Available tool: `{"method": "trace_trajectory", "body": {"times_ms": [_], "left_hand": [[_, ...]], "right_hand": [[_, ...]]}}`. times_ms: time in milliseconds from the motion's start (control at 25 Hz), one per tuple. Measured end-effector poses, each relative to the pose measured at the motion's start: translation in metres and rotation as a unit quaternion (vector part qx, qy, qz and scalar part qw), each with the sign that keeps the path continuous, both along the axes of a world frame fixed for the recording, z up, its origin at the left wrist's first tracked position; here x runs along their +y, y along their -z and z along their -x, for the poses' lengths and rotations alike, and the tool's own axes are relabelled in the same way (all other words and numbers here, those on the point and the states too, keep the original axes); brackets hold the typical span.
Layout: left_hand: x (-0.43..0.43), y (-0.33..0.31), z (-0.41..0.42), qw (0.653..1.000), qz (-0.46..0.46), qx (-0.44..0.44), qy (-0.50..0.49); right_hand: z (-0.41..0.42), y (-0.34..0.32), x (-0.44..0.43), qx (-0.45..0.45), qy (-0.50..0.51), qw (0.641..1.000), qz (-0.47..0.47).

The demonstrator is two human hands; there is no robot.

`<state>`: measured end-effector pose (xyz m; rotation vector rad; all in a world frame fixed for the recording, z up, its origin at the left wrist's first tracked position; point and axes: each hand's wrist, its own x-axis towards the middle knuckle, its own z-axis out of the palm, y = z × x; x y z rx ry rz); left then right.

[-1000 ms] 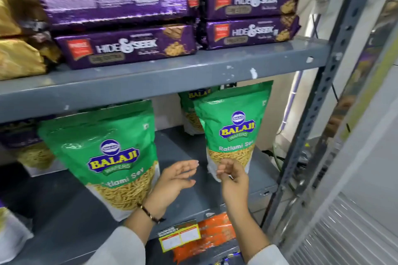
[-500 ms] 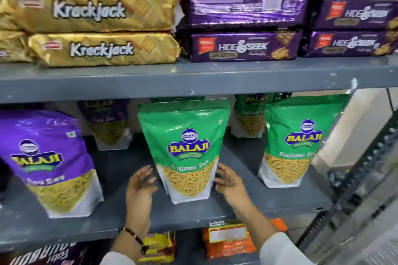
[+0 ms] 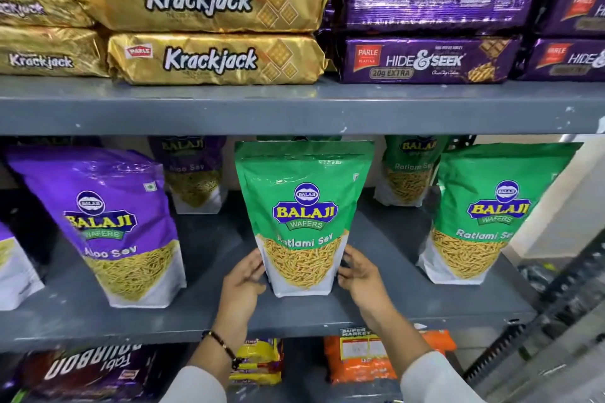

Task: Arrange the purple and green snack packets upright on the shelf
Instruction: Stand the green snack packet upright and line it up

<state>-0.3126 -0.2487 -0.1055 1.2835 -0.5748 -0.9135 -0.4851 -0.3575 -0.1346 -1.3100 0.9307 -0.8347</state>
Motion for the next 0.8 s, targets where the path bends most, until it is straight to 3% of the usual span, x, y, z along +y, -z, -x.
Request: {"method": "trace_trajectory", "body": {"times_ms": [800], "left_hand": [[0.002,0.008,0.003,1.000,-0.016,0.022,0.005]], "right_hand": [[0.006,-0.015,0.012,-0.001,0.003,1.000,-0.010]]}}
